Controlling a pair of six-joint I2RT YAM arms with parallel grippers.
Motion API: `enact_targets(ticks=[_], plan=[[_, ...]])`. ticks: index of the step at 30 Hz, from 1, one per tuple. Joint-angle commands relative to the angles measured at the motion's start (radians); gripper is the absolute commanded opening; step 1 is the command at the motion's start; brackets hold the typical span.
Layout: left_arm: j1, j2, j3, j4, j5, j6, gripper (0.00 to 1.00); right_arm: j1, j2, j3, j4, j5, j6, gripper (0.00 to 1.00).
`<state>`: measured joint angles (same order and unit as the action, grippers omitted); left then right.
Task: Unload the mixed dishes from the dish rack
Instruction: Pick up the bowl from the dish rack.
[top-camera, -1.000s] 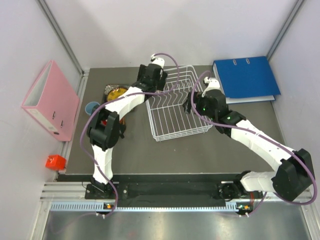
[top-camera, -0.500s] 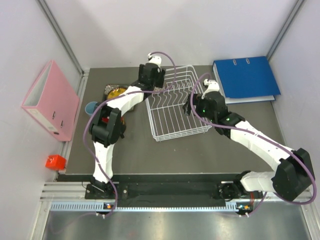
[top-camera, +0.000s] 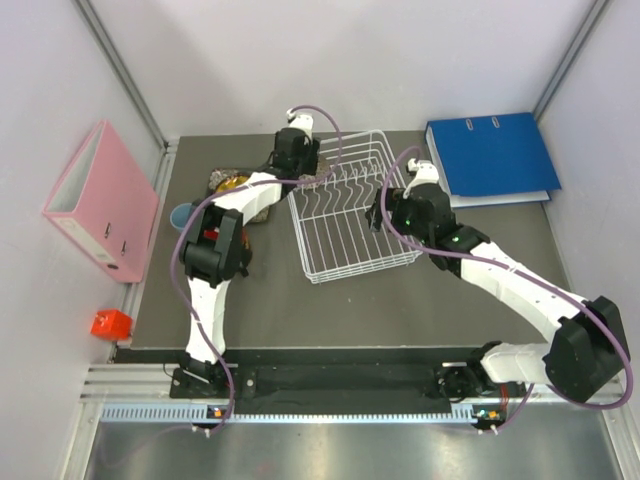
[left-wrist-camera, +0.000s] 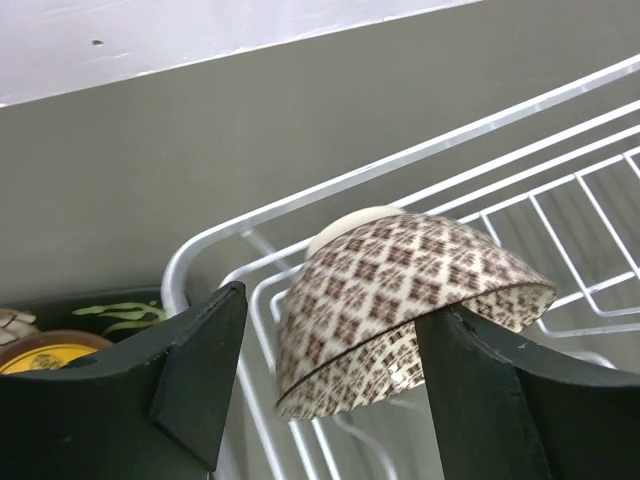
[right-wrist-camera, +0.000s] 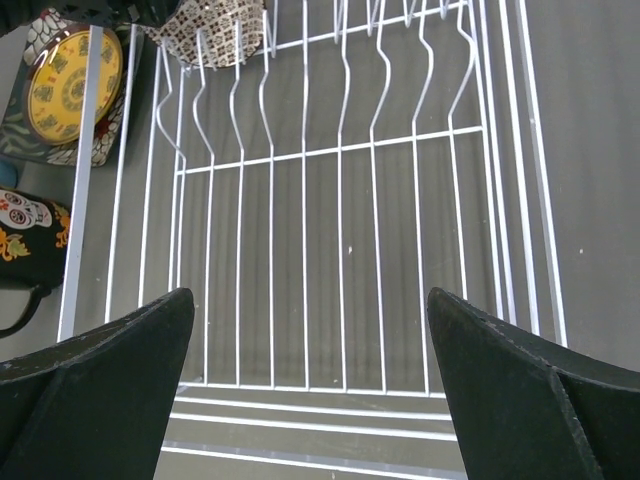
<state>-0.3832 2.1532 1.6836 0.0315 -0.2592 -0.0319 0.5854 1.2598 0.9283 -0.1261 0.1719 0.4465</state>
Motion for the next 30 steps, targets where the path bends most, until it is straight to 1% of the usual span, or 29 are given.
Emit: enact_targets(ticks=[1, 4, 5, 9, 15, 16, 18, 19, 22, 23, 25, 30], plan=[[0.017, 0.028, 0.016, 0.027, 0.020, 0.000, 0.71, 0.008, -0.017, -0.019, 0.037, 0.015, 0.003, 1.00], [0.017, 0.030, -0.005, 0.048, 0.021, 0.006, 0.67, 0.008, -0.013, -0.022, 0.039, 0.012, 0.003, 1.00], [0.017, 0.028, -0.012, 0.053, 0.020, 0.006, 0.60, 0.007, -0.011, -0.023, 0.039, 0.012, 0.004, 1.00], [0.015, 0.013, -0.045, 0.068, 0.015, 0.003, 0.45, 0.008, -0.010, -0.034, 0.045, 0.012, 0.008, 1.00], [0.015, -0.016, -0.059, 0.082, 0.015, 0.007, 0.34, 0.008, -0.010, -0.040, 0.055, 0.006, 0.017, 1.00], [0.015, -0.021, -0.059, 0.082, 0.017, 0.009, 0.29, 0.010, -0.011, -0.042, 0.054, 0.006, 0.017, 1.00], [0.014, -0.035, -0.055, 0.081, 0.020, 0.018, 0.25, 0.008, -0.011, -0.043, 0.056, 0.005, 0.020, 1.00], [0.014, -0.041, -0.052, 0.079, 0.020, 0.021, 0.20, 0.007, -0.011, -0.045, 0.056, 0.005, 0.020, 1.00], [0.012, -0.055, -0.033, 0.064, 0.031, 0.024, 0.11, 0.007, -0.011, -0.046, 0.060, 0.005, 0.021, 1.00], [0.012, -0.061, -0.029, 0.061, 0.032, 0.024, 0.07, 0.007, -0.013, -0.046, 0.059, 0.003, 0.021, 1.00], [0.010, -0.070, -0.024, 0.057, 0.032, 0.055, 0.00, 0.008, -0.011, -0.049, 0.060, 0.001, 0.021, 1.00], [0.007, -0.114, -0.028, 0.068, 0.032, 0.061, 0.00, 0.008, -0.017, -0.051, 0.062, 0.000, 0.023, 1.00]])
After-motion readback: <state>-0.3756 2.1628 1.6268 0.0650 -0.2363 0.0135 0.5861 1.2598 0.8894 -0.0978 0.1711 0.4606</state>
